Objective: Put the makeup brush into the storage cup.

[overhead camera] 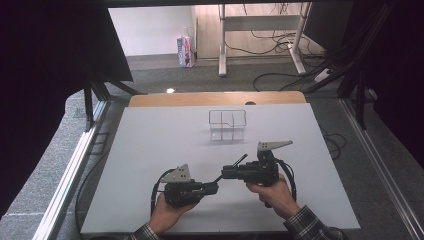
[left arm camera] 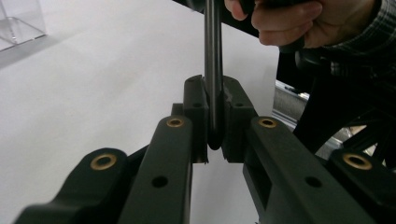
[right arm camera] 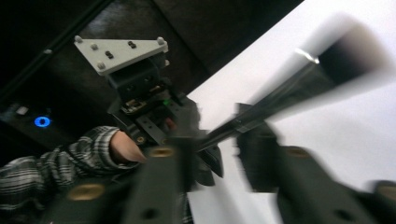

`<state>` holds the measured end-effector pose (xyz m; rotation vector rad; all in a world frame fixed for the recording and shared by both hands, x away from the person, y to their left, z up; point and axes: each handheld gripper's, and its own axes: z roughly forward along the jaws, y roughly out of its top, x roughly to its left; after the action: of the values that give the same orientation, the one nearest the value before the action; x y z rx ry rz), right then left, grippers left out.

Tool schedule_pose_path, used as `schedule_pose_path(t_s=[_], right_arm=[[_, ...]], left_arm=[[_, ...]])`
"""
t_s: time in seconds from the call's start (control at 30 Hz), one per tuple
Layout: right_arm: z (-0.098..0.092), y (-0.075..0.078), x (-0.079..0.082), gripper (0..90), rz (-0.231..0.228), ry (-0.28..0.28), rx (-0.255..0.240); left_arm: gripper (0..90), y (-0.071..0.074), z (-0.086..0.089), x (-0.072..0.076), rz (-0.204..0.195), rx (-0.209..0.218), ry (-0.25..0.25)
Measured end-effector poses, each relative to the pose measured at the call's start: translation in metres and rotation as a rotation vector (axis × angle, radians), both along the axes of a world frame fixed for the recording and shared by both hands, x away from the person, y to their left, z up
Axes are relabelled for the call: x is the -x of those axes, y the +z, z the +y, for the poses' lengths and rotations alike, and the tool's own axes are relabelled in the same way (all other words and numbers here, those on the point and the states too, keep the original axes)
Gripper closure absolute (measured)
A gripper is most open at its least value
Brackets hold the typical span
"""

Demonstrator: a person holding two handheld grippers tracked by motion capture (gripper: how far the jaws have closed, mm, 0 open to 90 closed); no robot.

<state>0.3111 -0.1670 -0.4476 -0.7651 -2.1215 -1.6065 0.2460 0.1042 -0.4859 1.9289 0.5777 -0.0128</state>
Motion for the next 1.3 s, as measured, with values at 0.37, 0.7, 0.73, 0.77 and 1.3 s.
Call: schedule_pose_path(t_s=[0.37,0.7,0.73,0.77,1.3], right_arm=[[0.000,0.000,-0.001,83.6,-0.020,0.007,0.087],[-0.002,0.006,0.002,83.5,-0.082,-0.024,0.153],[-0.002,0.006,0.002,83.4,-0.086,-0.025,0.158],[-0.002,0.006,0.002,83.4,-0.093,-0.027,0.164],[-0.008,0.009,0.004,83.5,-0.189,-0.060,0.239]], left_arm=[[41.3,0.002,0.000,-0.001,-0.002,-0.099,0.044],[22.1,0.004,0.004,0.001,0.000,-0.169,0.069],[21.5,0.004,0.006,0.001,0.003,-0.174,0.073],[20.5,0.004,0.007,0.002,0.006,-0.178,0.077],[6.7,0.002,0.032,0.003,0.020,-0.257,0.189]])
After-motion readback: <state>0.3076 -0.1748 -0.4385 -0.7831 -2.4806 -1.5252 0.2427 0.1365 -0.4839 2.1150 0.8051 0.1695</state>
